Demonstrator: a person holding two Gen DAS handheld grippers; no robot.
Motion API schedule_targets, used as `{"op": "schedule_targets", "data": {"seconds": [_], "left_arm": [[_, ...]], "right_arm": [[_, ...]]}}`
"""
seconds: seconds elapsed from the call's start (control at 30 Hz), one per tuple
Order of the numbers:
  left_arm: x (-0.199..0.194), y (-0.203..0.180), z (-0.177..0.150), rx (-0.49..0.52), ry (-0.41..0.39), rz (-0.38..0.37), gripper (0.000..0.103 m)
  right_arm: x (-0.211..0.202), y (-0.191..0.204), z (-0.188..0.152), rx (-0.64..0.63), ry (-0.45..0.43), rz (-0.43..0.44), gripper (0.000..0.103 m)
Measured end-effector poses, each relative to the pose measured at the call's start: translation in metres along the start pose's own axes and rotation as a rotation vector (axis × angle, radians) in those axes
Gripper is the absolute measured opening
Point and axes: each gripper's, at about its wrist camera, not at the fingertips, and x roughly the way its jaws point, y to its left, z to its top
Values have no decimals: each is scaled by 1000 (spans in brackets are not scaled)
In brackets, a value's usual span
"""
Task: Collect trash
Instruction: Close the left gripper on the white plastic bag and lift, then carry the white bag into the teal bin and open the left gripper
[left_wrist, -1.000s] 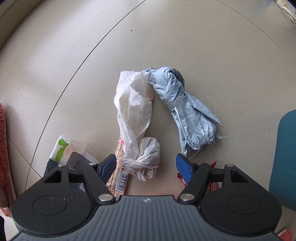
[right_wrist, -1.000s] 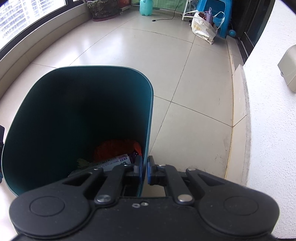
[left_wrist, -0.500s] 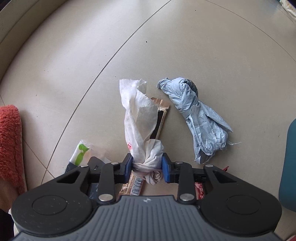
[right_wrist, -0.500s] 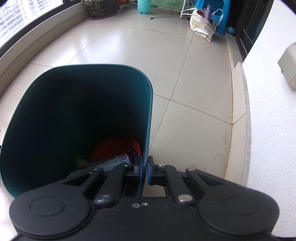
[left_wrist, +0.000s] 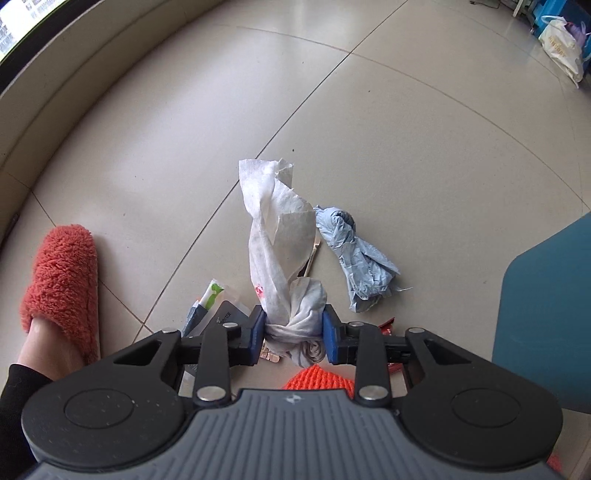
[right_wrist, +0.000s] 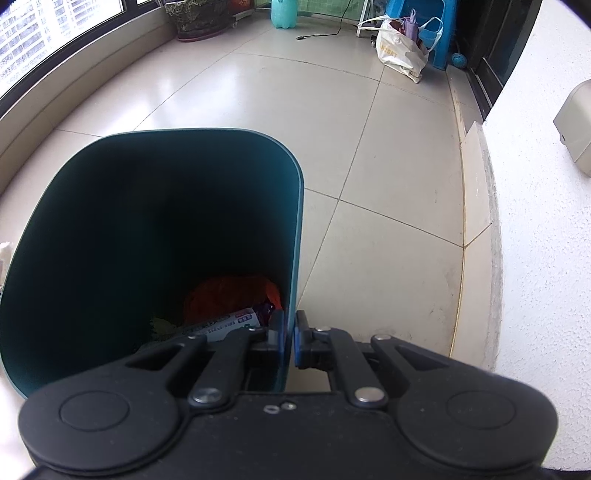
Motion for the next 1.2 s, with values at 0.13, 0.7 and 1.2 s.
{"op": "schedule_targets", "data": {"seconds": [0.13,0.7,1.2], "left_arm": [[-55,-11,-4,38,-39,-8,31],[-192,-133,3,310,-213,-187,31],[-137,-296,2,516,-41,-302,31]], "right_arm": [[1,-1,0,4,-2,1,4],[2,-6,-2,13,0,22,4],[3,-20,-2,42,0,66,6]]}}
